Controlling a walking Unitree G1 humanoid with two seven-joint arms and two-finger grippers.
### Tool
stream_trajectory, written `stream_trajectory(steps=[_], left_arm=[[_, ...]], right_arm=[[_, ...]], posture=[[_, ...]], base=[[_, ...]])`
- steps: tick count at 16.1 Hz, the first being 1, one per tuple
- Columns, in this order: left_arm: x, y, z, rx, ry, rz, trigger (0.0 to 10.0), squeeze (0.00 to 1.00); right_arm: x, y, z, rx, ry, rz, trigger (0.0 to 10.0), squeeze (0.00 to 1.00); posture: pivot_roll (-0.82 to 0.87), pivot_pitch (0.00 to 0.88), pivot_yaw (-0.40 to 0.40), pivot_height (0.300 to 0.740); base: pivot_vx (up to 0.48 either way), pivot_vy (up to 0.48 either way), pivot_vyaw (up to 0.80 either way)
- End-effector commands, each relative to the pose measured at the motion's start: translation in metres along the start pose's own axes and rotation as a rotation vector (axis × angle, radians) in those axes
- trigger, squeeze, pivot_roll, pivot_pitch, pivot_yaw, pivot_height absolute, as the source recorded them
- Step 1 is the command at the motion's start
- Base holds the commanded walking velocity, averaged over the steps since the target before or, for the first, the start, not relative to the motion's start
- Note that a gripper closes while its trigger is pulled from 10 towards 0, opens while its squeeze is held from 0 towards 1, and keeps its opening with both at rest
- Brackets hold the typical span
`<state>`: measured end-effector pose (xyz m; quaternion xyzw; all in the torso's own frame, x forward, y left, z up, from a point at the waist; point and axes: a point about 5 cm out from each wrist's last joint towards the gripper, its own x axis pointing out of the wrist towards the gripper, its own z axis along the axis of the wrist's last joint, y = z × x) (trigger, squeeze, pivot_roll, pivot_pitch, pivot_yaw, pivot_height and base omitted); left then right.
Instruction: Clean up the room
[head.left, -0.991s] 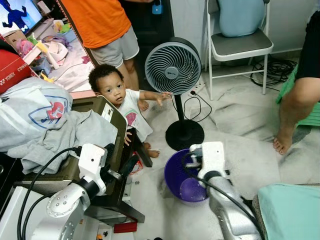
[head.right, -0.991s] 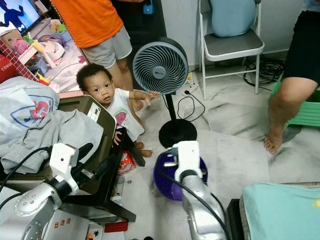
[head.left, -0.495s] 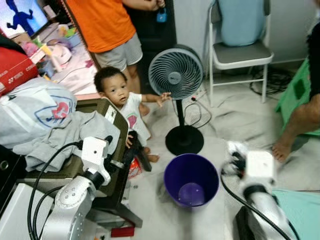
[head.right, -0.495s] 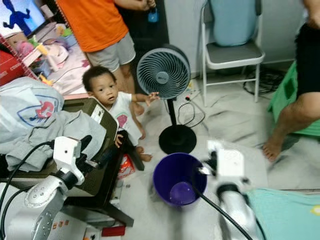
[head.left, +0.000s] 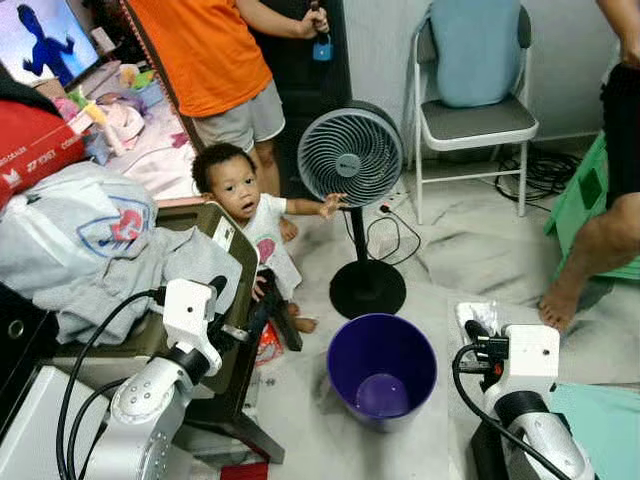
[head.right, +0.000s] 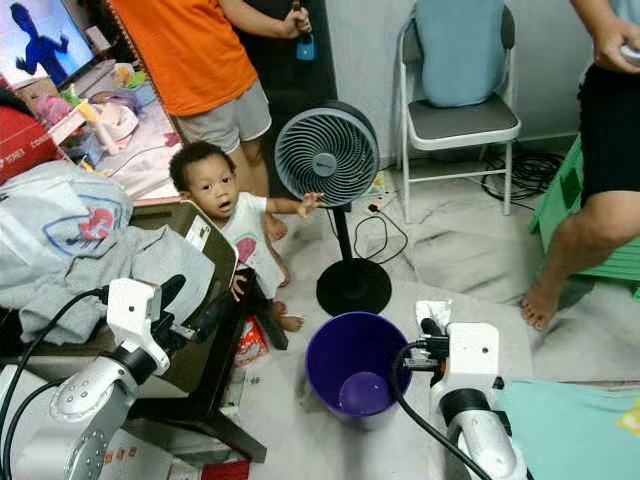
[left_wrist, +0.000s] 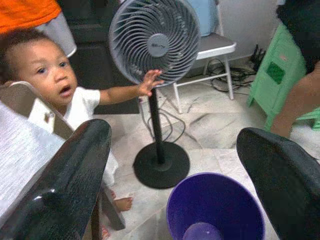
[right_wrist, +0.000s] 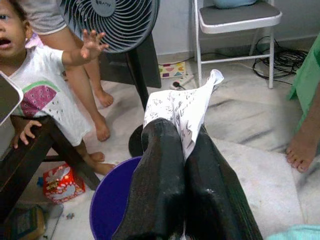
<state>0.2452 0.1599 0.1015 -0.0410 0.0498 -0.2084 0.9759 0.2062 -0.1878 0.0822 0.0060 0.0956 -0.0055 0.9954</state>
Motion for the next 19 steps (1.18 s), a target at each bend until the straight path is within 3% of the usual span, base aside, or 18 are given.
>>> stream_trajectory(steps=[1,5,7,11,13,16,19], left_arm=[[0.001,0.005,0.002,0.010,0.000,0.013,10.0,0.00],[0.010,0.007,0.006,0.031,0.004,-0.006,10.0,0.00],[0.011,0.008,0.008,0.027,-0.016,0.023,10.0,0.00],[-0.002,0.002,-0.002,-0.031,-0.055,0.146,10.0,0.00],[-0.007,0.000,-0.006,-0.047,-0.067,0.202,10.0,0.00],[-0.013,0.007,-0.004,-0.039,-0.077,0.226,10.0,0.00],[-0.013,0.007,-0.003,-0.034,-0.079,0.222,10.0,0.00]], right_arm=[[0.000,0.005,0.005,0.020,-0.032,0.021,10.0,0.00],[0.010,0.009,0.010,0.016,-0.063,0.019,10.0,0.00],[0.018,0.011,0.014,-0.006,-0.075,0.045,10.0,0.00],[0.042,0.023,0.030,-0.104,-0.095,0.210,10.0,0.00],[0.051,0.024,0.036,-0.141,-0.099,0.253,10.0,0.00],[0.059,0.032,0.039,-0.164,-0.111,0.273,10.0,0.00],[0.058,0.028,0.038,-0.175,-0.118,0.245,10.0,0.00]], posture=[[-0.26,0.000,0.206,0.740],[-0.25,0.000,0.228,0.740],[-0.23,0.000,0.186,0.740],[-0.18,0.000,0.039,0.740],[-0.16,0.000,0.005,0.740],[-0.15,0.000,0.009,0.740],[-0.17,0.000,0.026,0.740]], base=[[0.000,0.000,0.00],[0.000,0.000,0.00],[0.000,0.000,0.00],[0.000,0.000,0.00],[0.000,0.000,0.00],[0.000,0.000,0.00],[0.000,0.000,0.00]])
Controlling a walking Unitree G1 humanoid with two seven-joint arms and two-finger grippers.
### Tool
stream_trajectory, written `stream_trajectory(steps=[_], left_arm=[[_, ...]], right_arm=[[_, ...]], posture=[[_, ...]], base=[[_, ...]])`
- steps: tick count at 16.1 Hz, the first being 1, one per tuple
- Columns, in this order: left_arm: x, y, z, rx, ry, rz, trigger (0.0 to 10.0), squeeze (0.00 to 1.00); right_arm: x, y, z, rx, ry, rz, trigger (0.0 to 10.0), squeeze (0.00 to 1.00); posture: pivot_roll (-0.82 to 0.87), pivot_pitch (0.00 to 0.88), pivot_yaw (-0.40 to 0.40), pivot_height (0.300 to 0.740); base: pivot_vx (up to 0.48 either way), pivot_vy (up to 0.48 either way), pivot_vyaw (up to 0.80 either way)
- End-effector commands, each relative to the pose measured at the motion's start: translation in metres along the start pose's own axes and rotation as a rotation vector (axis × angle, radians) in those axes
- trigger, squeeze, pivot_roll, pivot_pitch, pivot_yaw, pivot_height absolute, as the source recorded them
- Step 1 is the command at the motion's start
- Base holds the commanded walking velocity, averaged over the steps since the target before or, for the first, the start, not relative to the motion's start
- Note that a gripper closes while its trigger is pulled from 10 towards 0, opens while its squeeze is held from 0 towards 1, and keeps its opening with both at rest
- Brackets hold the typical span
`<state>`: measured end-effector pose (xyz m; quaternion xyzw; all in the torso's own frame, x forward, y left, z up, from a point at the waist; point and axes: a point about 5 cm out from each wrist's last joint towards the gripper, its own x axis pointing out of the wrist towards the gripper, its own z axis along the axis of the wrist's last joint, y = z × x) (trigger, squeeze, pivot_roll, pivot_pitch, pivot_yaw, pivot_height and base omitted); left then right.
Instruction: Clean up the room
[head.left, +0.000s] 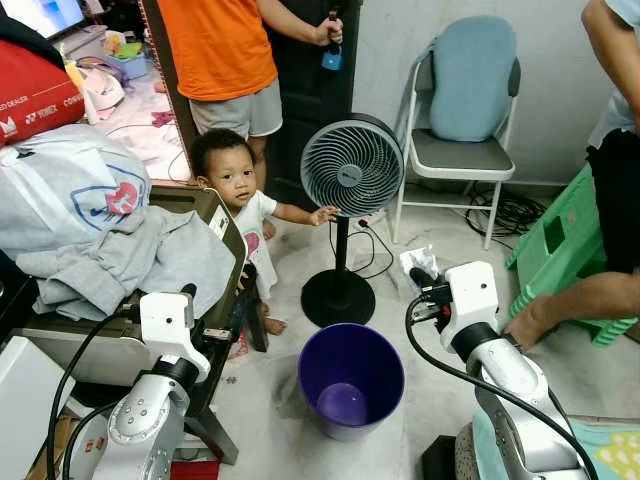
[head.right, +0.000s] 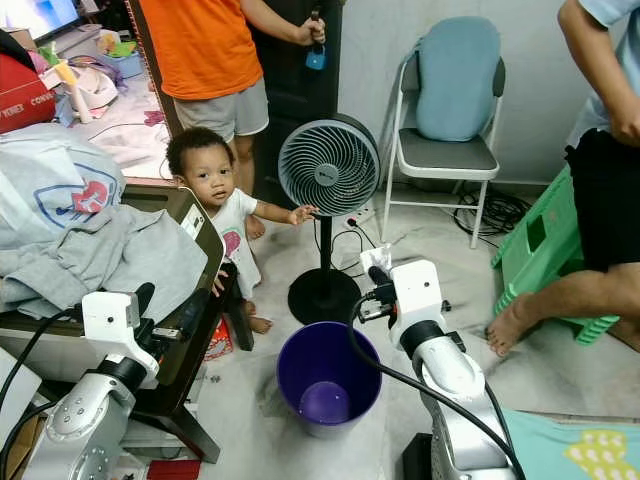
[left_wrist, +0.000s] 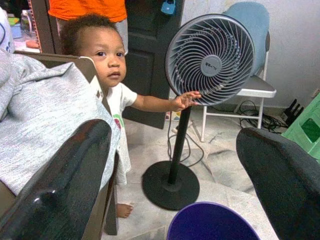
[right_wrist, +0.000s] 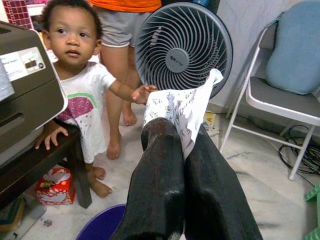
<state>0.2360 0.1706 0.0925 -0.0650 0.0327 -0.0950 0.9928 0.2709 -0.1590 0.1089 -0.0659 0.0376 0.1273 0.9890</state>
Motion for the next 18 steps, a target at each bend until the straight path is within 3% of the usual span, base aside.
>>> stream_trajectory(steps=[1,6,18], left_arm=[[-0.0006,-0.0025,0.0065,0.006,-0.028,-0.020,10.0,0.00],[-0.0002,-0.0089,0.0073,-0.007,-0.035,-0.064,10.0,0.00],[-0.0035,-0.0097,0.0050,-0.007,-0.020,-0.099,10.0,0.00]], right_arm=[[-0.0020,-0.0044,-0.0019,-0.004,0.004,-0.021,10.0,0.00],[-0.0058,-0.0046,-0.0047,-0.010,0.014,-0.024,10.0,0.00],[-0.0095,-0.0067,-0.0077,-0.020,0.027,-0.038,10.0,0.00]], posture=[[-0.17,0.000,0.026,0.740],[-0.18,0.000,0.035,0.740],[-0.19,0.000,0.041,0.740]], base=[[0.000,0.000,0.00],[0.000,0.000,0.00],[0.293,0.000,0.00]])
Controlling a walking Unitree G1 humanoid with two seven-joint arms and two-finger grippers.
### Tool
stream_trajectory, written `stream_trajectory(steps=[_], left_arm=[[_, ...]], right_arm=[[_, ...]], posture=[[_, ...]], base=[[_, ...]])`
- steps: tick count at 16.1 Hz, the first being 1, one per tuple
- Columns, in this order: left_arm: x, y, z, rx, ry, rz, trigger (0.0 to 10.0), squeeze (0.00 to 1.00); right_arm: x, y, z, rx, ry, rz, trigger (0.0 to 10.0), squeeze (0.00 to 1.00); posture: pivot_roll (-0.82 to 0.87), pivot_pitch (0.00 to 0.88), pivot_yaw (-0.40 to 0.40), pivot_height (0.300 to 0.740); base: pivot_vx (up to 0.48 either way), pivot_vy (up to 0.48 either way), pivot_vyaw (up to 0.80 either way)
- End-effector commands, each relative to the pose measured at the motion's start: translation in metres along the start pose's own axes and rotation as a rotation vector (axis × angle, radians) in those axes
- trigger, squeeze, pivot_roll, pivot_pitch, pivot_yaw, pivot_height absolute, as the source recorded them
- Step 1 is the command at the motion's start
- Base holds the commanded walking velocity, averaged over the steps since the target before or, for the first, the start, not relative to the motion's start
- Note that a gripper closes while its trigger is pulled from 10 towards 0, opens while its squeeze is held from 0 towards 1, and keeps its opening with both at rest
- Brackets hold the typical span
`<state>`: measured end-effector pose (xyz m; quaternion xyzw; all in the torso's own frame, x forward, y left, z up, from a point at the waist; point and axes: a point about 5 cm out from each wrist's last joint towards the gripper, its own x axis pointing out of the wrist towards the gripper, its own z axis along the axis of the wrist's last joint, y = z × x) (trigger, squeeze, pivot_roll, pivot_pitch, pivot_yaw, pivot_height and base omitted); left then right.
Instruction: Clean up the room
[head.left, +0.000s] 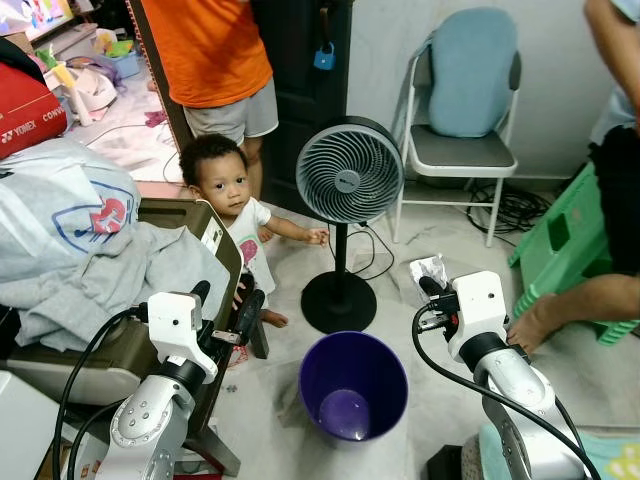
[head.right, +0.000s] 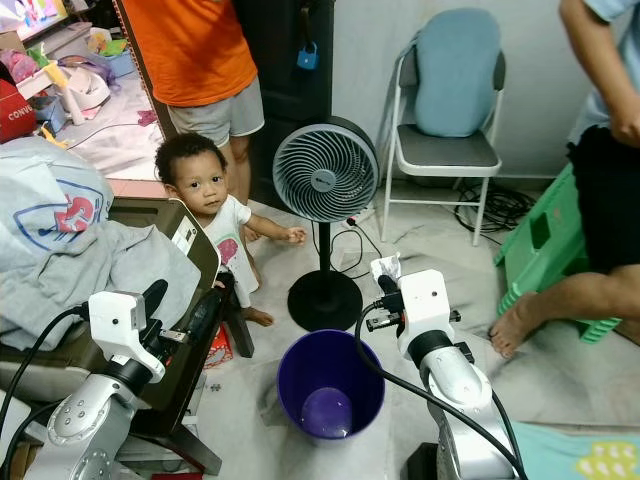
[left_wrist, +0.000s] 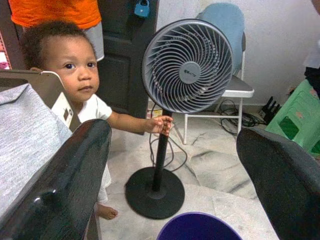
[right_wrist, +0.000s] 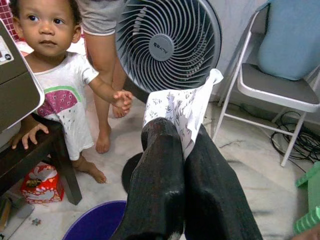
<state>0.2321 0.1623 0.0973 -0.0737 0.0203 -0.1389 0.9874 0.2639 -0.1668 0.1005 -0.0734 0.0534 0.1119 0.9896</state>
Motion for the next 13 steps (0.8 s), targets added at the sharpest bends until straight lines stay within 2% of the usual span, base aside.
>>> stream_trajectory(steps=[1,13], left_arm=[[-0.0009,-0.0004,0.0015,0.005,0.001,-0.009,10.0,0.00],[-0.0028,-0.0005,0.0004,0.007,0.013,-0.016,10.0,0.00]], right_arm=[[-0.0018,-0.0025,0.0017,-0.011,-0.008,-0.011,10.0,0.00],[-0.0029,-0.0027,-0.0004,-0.017,0.001,-0.018,10.0,0.00]], posture=[[-0.19,0.000,0.042,0.740],[-0.18,0.000,0.044,0.740]], base=[[0.307,0.000,0.00],[0.313,0.000,0.00]])
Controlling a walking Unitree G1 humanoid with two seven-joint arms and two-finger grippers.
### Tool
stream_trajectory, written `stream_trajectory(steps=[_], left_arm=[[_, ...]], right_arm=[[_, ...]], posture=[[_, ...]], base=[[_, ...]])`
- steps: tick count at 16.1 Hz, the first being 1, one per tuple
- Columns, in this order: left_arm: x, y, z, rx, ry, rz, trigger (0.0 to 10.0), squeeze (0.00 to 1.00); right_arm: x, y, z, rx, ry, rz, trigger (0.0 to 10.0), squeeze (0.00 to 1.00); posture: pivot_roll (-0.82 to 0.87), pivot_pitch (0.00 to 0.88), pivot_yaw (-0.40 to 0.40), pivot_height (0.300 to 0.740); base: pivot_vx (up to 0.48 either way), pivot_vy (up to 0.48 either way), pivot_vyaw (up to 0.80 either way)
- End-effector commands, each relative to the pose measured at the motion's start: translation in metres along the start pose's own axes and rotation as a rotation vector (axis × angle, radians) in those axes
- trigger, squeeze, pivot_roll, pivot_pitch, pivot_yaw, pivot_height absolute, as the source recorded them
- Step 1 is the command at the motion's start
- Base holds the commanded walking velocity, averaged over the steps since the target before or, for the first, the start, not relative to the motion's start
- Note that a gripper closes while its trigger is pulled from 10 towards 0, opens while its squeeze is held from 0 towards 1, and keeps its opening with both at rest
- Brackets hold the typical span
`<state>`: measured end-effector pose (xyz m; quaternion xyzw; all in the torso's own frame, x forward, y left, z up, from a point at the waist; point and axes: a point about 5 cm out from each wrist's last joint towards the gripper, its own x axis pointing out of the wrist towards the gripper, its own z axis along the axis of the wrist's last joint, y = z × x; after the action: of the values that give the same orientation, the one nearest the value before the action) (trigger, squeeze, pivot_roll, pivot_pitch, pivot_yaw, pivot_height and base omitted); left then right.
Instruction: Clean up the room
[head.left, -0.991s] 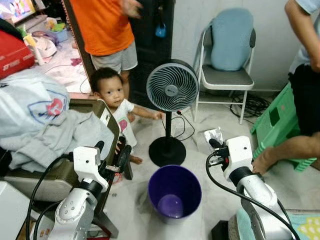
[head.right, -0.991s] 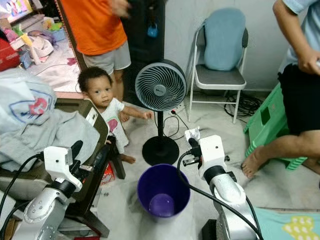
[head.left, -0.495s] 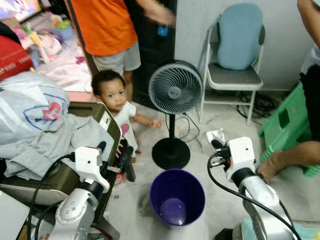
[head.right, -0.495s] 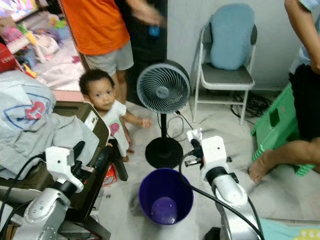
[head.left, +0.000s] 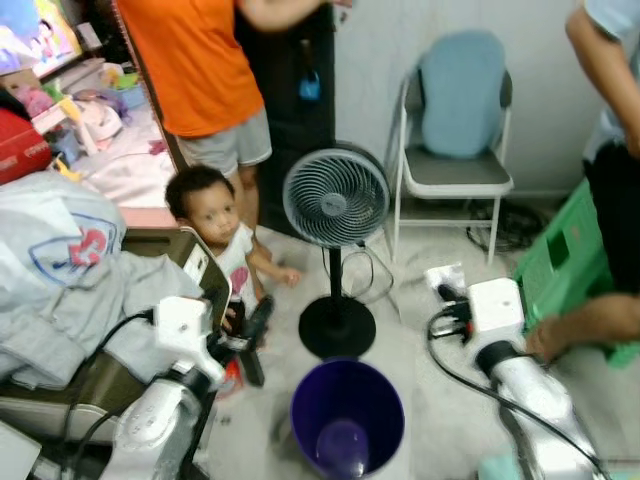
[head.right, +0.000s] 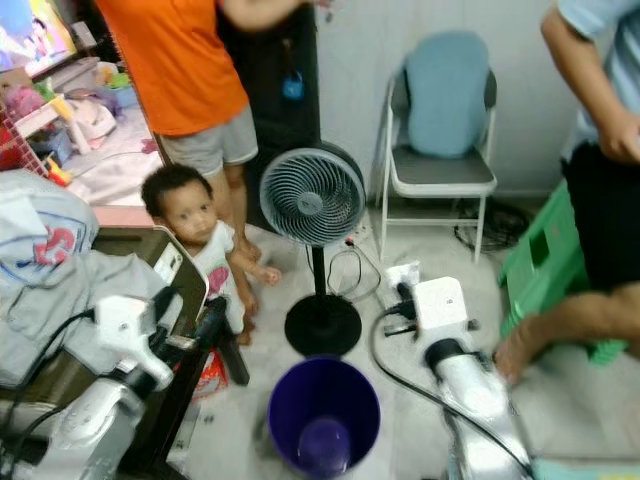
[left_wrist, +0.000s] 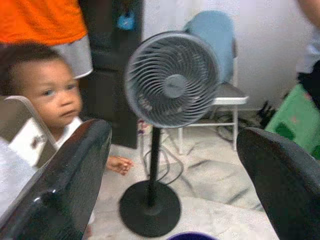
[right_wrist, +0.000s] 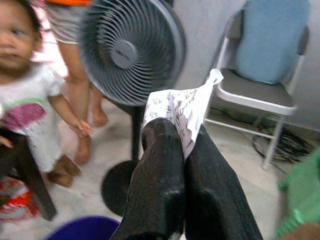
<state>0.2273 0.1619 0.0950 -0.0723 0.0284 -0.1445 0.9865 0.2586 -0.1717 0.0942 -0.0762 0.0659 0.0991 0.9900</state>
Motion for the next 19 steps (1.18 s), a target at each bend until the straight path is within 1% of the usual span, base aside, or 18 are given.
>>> stream_trajectory(steps=[1,3,7,9,11,13,15,16,17,18,19], left_arm=[[0.002,0.001,0.003,0.007,-0.004,-0.005,10.0,0.00],[0.002,0.001,0.002,0.007,0.000,0.002,10.0,0.00],[0.001,0.002,0.000,0.002,0.012,0.007,10.0,0.00],[0.002,0.002,-0.001,0.004,0.020,-0.003,10.0,0.00],[0.006,0.005,0.003,0.017,0.014,-0.004,10.0,0.00],[0.006,0.007,0.004,0.024,0.014,-0.001,10.0,0.00],[0.004,0.015,0.008,0.046,0.021,0.006,10.0,0.00],[0.004,0.015,0.008,0.046,0.021,0.006,10.0,0.00],[-0.002,0.018,0.009,0.062,0.036,0.001,10.0,0.00],[-0.007,0.020,0.008,0.068,0.053,-0.005,10.0,0.00],[-0.010,0.020,0.007,0.070,0.064,-0.009,10.0,0.00]], right_arm=[[0.002,0.000,0.007,-0.016,-0.025,0.006,10.0,0.00],[0.002,0.000,0.007,-0.018,-0.024,0.005,10.0,0.00],[0.003,0.000,0.009,-0.020,-0.030,-0.003,10.0,0.00],[0.007,0.000,0.010,-0.016,-0.027,-0.014,10.0,0.00],[0.013,0.003,0.015,0.016,-0.036,-0.025,10.0,0.00],[0.015,0.006,0.016,0.039,-0.040,-0.027,10.0,0.00],[0.024,0.022,0.021,0.128,-0.028,-0.021,10.0,0.00],[0.024,0.022,0.021,0.128,-0.028,-0.021,10.0,0.00],[0.027,0.036,0.015,0.171,0.028,-0.013,10.0,0.00],[0.026,0.046,0.006,0.193,0.086,-0.012,10.0,0.00],[0.027,0.051,0.001,0.210,0.129,-0.017,10.0,0.00]], posture=[[-0.18,0.000,0.043,0.740],[-0.19,0.000,0.045,0.740],[-0.19,0.000,0.049,0.740],[-0.19,0.000,0.056,0.740],[-0.19,0.000,0.068,0.740],[-0.19,0.002,0.073,0.740],[-0.17,0.025,0.088,0.740],[-0.17,0.025,0.088,0.740],[-0.15,0.041,0.098,0.740],[-0.15,0.051,0.104,0.740],[-0.14,0.056,0.109,0.740]], base=[[0.330,0.000,0.00],[0.274,0.000,0.00],[0.000,0.000,0.00],[0.000,0.000,0.00],[0.000,0.000,0.00],[0.000,0.000,0.00],[0.000,0.000,0.00],[0.000,0.000,0.00],[0.000,0.000,0.00],[0.000,0.000,0.00],[0.000,0.000,0.00]])
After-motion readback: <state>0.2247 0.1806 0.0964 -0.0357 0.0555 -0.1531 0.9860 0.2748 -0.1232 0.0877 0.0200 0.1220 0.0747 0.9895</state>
